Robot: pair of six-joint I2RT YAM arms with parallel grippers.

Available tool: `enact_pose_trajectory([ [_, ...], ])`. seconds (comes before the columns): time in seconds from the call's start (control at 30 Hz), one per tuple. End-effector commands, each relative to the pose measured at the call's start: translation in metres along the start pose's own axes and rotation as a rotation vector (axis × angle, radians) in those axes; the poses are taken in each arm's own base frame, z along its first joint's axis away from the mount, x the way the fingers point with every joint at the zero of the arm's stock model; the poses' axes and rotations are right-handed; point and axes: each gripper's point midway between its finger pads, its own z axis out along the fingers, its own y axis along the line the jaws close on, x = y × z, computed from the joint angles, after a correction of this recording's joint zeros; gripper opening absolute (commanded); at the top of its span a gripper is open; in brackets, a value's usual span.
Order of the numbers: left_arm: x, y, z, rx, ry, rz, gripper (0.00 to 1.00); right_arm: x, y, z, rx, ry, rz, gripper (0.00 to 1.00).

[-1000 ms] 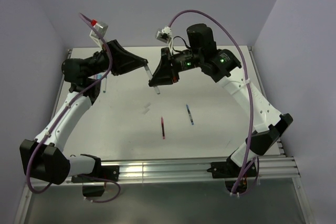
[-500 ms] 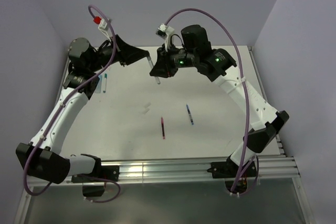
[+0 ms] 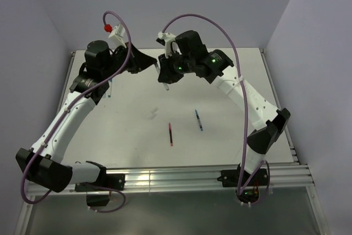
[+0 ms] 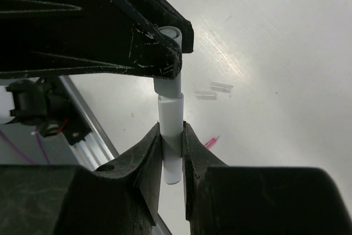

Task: Insert the pens into the pen caps
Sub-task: Press the pen cap onto the pen.

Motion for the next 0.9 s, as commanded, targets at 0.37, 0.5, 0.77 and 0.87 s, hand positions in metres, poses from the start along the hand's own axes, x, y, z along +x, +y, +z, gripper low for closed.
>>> enact_pose_trajectory([
  [0.37, 0.042, 0.018, 0.012, -0.134, 0.091, -0.216, 0.00, -0.040, -0.018, -0.009, 0.327, -0.142, -0.193, 0.00],
  [0.5, 0.044, 0.016, 0.017, -0.122, 0.100, -0.283, 0.00, -0.040, -0.023, -0.007, 0.384, -0.160, -0.244, 0.00],
  [0.77, 0.041, 0.021, 0.019, -0.161, 0.081, -0.331, 0.00, -0.044, -0.037, -0.004, 0.548, -0.154, -0.296, 0.00],
  [0.87, 0.044, 0.029, 0.020, -0.191, 0.072, -0.342, 0.00, -0.045, -0.034, 0.002, 0.553, -0.158, -0.280, 0.00],
])
